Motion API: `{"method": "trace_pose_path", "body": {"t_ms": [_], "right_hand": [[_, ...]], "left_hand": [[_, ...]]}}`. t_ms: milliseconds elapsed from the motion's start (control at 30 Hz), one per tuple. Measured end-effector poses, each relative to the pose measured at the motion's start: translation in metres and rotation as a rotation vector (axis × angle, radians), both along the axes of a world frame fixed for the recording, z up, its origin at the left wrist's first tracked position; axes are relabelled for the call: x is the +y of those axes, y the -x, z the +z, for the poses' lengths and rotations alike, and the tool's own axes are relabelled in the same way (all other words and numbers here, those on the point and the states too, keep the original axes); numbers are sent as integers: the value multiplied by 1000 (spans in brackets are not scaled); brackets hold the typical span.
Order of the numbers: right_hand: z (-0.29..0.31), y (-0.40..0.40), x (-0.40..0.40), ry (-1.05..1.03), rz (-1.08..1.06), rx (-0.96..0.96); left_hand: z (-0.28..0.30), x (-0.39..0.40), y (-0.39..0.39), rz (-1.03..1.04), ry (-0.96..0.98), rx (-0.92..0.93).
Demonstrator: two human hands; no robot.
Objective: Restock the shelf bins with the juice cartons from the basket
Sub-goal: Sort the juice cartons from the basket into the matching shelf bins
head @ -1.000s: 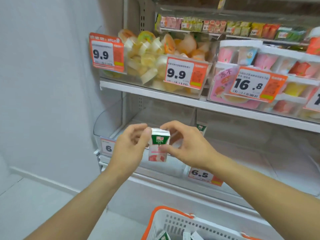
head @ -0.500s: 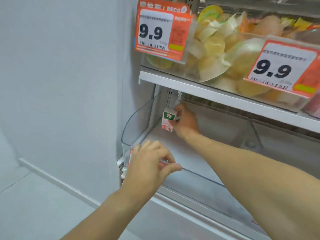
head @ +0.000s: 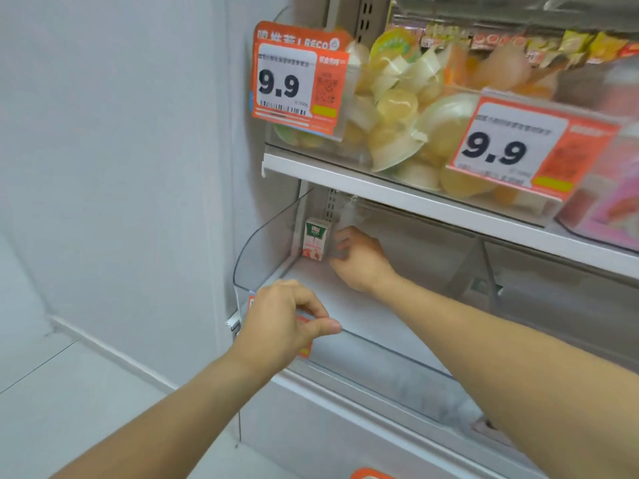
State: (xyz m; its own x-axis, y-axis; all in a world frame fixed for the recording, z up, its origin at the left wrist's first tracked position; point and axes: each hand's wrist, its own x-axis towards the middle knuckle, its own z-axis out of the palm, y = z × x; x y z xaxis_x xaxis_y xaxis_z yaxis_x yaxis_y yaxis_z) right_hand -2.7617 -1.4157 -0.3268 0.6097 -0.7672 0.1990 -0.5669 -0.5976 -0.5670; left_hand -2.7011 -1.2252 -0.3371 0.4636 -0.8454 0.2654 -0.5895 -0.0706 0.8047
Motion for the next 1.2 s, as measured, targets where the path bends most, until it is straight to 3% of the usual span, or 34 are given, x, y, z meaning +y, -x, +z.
{"method": "trace_pose_path", "body": {"t_ms": [133, 233, 367, 567, 700, 833, 933, 1200], "right_hand": [[35, 90, 72, -16, 137, -134], [55, 169, 126, -157, 292, -166], [32, 257, 161, -307, 280, -152], [-68, 339, 173, -432, 87, -4], [-140, 371, 175, -473, -44, 179], [-188, 376, 182, -560, -72, 343], [-205, 375, 192, -595, -56, 420], [-214, 365, 191, -638, -146, 418]], "left_hand": [[2, 9, 21, 11, 49, -65], [4, 17, 53, -21, 201, -197], [-4, 23, 107, -93, 277, -247], [-84, 46, 193, -385, -150, -79], [-159, 69, 227, -429, -470, -107], [-194, 80, 256, -446, -841, -199], [-202, 84, 270, -417, -900, -255], [-185, 80, 241, -270, -917, -4]]}}
